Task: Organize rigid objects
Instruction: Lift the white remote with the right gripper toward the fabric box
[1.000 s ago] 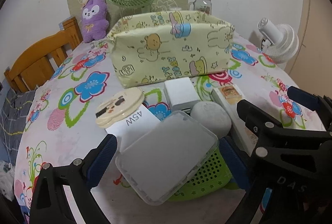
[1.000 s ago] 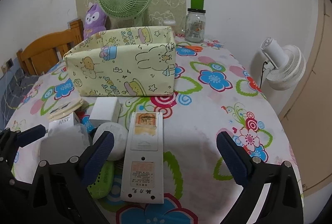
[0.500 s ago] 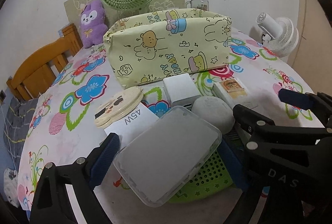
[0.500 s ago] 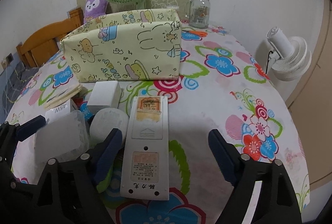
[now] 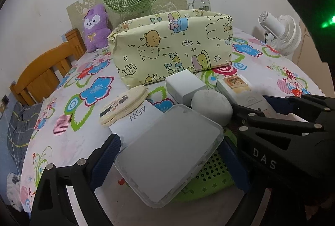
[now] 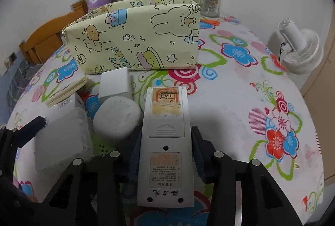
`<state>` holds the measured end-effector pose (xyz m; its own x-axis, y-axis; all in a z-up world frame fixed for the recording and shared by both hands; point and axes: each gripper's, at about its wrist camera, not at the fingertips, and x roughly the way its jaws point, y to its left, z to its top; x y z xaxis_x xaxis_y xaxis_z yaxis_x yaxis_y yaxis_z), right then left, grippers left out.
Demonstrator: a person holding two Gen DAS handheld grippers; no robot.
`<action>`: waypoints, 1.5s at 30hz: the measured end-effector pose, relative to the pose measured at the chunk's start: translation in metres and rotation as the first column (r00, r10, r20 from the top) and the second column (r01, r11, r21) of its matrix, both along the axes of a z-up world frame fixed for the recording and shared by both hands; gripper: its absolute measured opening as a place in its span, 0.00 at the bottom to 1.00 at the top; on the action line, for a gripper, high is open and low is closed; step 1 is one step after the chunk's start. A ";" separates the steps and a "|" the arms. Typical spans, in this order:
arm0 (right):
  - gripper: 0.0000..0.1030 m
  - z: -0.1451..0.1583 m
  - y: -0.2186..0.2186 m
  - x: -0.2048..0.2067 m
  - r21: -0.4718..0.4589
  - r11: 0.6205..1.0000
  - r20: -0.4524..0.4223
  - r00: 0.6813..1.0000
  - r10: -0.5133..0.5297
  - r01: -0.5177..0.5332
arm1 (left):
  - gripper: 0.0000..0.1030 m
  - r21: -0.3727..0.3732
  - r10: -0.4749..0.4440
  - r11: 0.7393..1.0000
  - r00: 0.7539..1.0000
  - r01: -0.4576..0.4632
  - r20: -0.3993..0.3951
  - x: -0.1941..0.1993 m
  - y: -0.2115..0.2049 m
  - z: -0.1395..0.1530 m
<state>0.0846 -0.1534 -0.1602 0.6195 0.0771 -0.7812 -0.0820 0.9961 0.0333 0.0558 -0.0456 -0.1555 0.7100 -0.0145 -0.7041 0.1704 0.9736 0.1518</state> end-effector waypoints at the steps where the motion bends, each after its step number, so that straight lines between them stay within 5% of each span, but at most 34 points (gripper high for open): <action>1: 0.46 0.000 0.000 -0.001 0.000 1.000 0.001 1.000 0.000 0.000 | 0.92 -0.002 -0.001 1.000 1.000 0.001 0.000 -0.001 0.000 0.000; 13: 0.45 0.010 -0.014 -0.012 -0.006 0.999 0.039 0.999 -0.035 0.036 | 0.92 -0.061 0.005 0.998 1.000 -0.006 -0.010 0.000 -0.001 0.006; 45: 0.45 0.074 -0.018 -0.029 -0.007 1.000 0.153 0.988 -0.021 0.023 | 0.92 -0.058 0.001 0.998 0.997 0.003 0.080 -0.009 -0.006 0.063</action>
<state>0.0556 -0.1713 -0.0863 0.7330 0.0558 -0.6780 -0.0636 0.9979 0.0134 0.0468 -0.0520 -0.0925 0.7641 -0.0546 -0.6428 0.1610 0.9810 0.1081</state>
